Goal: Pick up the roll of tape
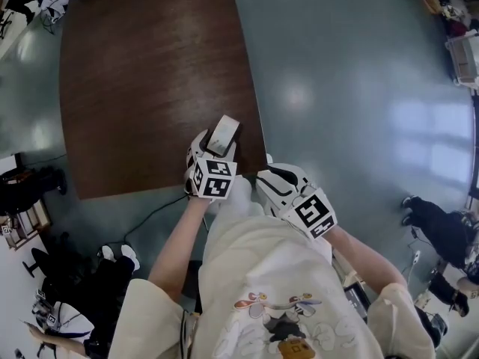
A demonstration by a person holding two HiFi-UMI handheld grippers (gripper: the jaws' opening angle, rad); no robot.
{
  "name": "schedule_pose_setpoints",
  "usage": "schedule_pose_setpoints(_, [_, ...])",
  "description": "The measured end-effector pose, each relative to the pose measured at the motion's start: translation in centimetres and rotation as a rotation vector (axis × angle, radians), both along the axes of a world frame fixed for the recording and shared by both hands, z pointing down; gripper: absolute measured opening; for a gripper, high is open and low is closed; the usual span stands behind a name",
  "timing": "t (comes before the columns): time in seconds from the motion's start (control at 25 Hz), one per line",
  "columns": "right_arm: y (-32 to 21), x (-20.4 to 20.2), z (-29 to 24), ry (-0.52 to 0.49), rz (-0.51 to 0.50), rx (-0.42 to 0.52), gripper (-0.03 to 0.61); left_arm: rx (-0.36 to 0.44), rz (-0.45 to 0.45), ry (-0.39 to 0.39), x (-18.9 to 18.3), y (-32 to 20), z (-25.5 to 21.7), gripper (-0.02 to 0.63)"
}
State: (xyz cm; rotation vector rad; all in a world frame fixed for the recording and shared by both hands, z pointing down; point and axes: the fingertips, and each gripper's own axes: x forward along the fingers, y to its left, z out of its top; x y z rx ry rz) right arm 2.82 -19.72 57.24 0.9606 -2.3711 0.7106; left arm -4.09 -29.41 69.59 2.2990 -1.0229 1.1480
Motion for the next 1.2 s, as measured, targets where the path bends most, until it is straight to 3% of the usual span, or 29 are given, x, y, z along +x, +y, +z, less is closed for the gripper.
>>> schedule_pose_setpoints(0.12, [-0.4, -0.2, 0.5, -0.011, 0.010, -0.016, 0.127, 0.018, 0.008, 0.004, -0.1, -0.1, 0.2, 0.236])
schedule_pose_setpoints(0.36, [-1.6, 0.2, 0.3, -0.020, 0.013, -0.007, 0.127, 0.032, 0.015, 0.001, 0.2, -0.8, 0.1, 0.232])
schedule_pose_setpoints(0.64, [-2.6, 0.5, -0.3, -0.016, 0.010, 0.023, 0.127, 0.060, -0.043, 0.044, -0.1, -1.9, -1.3, 0.232])
schedule_pose_setpoints(0.88, [-3.0, 1.4, -0.9, -0.043, 0.035, 0.059, 0.121, 0.110, -0.071, 0.067, 0.1, -2.1, -4.7, 0.231])
schedule_pose_setpoints(1.2, [-2.2, 2.5, -3.5, -0.066, 0.045, 0.128, 0.050, 0.181, -0.114, 0.094, -0.3, 0.6, -11.7, 0.231])
